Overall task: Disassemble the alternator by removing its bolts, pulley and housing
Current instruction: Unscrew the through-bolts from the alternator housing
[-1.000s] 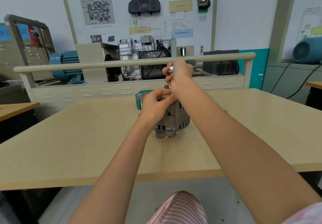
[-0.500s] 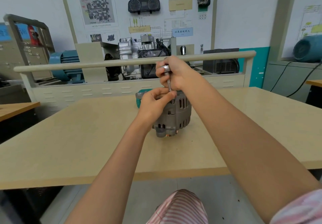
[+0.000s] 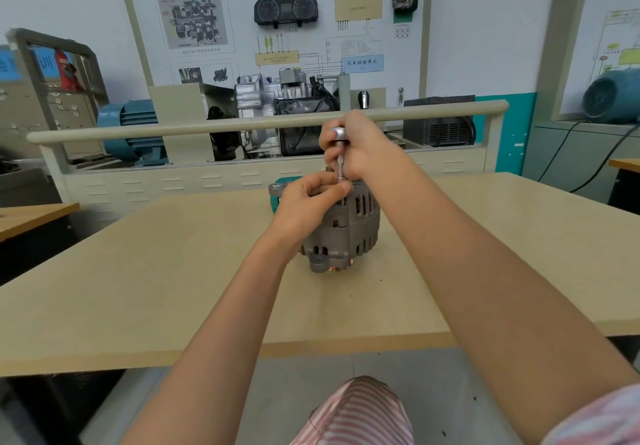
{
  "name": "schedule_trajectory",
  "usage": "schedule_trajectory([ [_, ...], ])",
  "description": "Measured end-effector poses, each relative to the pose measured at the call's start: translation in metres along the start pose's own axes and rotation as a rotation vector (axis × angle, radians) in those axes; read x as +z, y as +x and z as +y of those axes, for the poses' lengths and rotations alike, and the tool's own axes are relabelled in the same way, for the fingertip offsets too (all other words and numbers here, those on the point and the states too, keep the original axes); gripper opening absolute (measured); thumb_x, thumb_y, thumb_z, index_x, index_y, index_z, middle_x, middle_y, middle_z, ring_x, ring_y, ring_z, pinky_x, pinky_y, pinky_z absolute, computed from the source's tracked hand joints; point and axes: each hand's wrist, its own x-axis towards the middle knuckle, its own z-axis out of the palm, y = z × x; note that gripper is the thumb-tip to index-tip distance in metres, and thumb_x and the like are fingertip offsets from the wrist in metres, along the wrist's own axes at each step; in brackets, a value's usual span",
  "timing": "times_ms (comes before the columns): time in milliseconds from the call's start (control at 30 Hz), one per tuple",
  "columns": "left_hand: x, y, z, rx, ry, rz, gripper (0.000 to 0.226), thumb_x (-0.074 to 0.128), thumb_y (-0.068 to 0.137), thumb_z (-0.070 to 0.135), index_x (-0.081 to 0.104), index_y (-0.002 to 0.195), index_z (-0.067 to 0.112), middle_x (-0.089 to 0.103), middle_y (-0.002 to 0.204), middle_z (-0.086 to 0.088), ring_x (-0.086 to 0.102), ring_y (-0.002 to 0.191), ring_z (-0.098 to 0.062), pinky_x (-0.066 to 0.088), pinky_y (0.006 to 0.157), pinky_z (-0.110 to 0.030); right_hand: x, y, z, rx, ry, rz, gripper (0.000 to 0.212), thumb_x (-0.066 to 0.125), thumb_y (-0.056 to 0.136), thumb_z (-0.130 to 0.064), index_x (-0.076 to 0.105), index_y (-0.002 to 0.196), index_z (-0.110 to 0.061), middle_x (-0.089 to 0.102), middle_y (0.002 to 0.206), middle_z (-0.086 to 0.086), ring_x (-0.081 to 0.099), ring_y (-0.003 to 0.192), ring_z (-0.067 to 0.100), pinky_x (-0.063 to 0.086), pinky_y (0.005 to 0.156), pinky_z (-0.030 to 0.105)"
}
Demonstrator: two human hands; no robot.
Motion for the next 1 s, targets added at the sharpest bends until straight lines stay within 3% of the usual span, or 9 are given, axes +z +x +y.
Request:
schedule_trajectory([
  [100,-0.002,0.0,0.002,-0.015,-0.067,-0.018,0.007,0.067,0.087,0.022,0.071,0.092,0.021,0.073,0.076,0.013,0.065,0.067,0.006,0.041,0.049,-0.005,-0.008,0.0,-0.004,0.069,0.007,-0.113,0.033,0.022,0.092,-0.003,0.038,0.065,-0.014,0.037,0.038,-0.008,0.035,0.027,0.002,0.017,0.032,0.012],
  [200,0.0,0.001,0.002,-0.025,-0.059,0.019,0.002,0.069,0.085,0.021,0.069,0.087,0.021,0.071,0.073,0.011,0.063,0.061,0.008,0.039,0.045,-0.005,-0.003,-0.002,0.0,0.015,0.038,-0.022,0.029,0.025,0.092,-0.003,0.041,0.07,-0.013,0.04,0.045,-0.006,0.037,0.028,0.003,0.018,0.03,0.012],
  [333,0.003,0.004,0.0,0.0,0.002,0.068,0.017,0.063,0.086,0.007,0.063,0.077,0.021,0.063,0.066,0.006,0.055,0.049,0.008,0.037,0.042,-0.007,0.01,-0.004,0.021,-0.425,-0.011,0.367,0.015,0.029,0.096,-0.002,0.028,0.098,-0.017,0.051,0.073,0.006,0.049,0.043,0.01,0.032,0.032,0.015],
  [400,0.003,0.004,0.001,0.0,0.002,0.078,0.021,0.057,0.086,-0.002,0.061,0.077,0.016,0.059,0.066,0.002,0.052,0.045,0.007,0.038,0.041,-0.009,0.014,-0.006,0.029,-0.555,-0.046,0.403,0.012,0.029,0.098,-0.005,0.025,0.102,-0.016,0.053,0.084,0.011,0.052,0.051,0.014,0.038,0.036,0.013],
  [467,0.004,0.005,0.001,-0.006,-0.004,0.087,0.019,0.057,0.086,-0.002,0.06,0.079,0.015,0.058,0.067,0.002,0.051,0.047,0.006,0.039,0.043,-0.01,0.018,-0.007,0.026,-0.487,-0.068,0.34,0.008,0.028,0.099,-0.006,0.026,0.102,-0.013,0.054,0.087,0.015,0.05,0.048,0.013,0.034,0.032,0.013],
  [667,-0.004,0.003,0.0,0.014,0.038,-0.043,0.014,0.06,0.091,0.025,0.067,0.081,0.031,0.071,0.073,0.017,0.065,0.071,0.004,0.042,0.051,-0.007,0.014,0.0,0.008,-0.108,-0.135,0.193,0.018,0.03,0.096,-0.011,0.042,0.083,-0.01,0.044,0.052,0.002,0.038,0.029,0.006,0.022,0.03,0.012],
  [800,-0.01,0.005,0.004,-0.004,0.084,-0.139,0.016,0.057,0.093,0.03,0.073,0.093,0.026,0.074,0.097,0.008,0.066,0.097,-0.008,0.051,0.085,-0.023,0.006,0.0,-0.002,0.068,-0.129,-0.003,0.035,0.023,0.097,-0.015,0.04,0.066,-0.014,0.037,0.037,-0.007,0.033,0.026,0.003,0.017,0.031,0.011],
  [867,-0.012,0.008,0.007,-0.007,0.107,-0.166,0.019,0.058,0.093,0.028,0.074,0.096,0.02,0.073,0.101,0.003,0.065,0.103,-0.014,0.049,0.096,-0.032,0.003,-0.001,-0.004,0.107,-0.137,-0.048,0.032,0.024,0.096,-0.011,0.046,0.071,-0.01,0.038,0.039,-0.007,0.035,0.028,0.004,0.02,0.035,0.012],
  [1000,-0.018,0.014,0.013,-0.003,0.161,-0.25,0.018,0.061,0.091,0.027,0.075,0.096,0.017,0.074,0.098,0.003,0.066,0.101,-0.015,0.048,0.098,-0.033,-0.002,0.003,-0.01,0.208,0.014,-0.081,0.024,0.031,0.095,-0.006,0.052,0.084,0.0,0.046,0.044,-0.002,0.047,0.033,0.009,0.041,0.038,0.015],
])
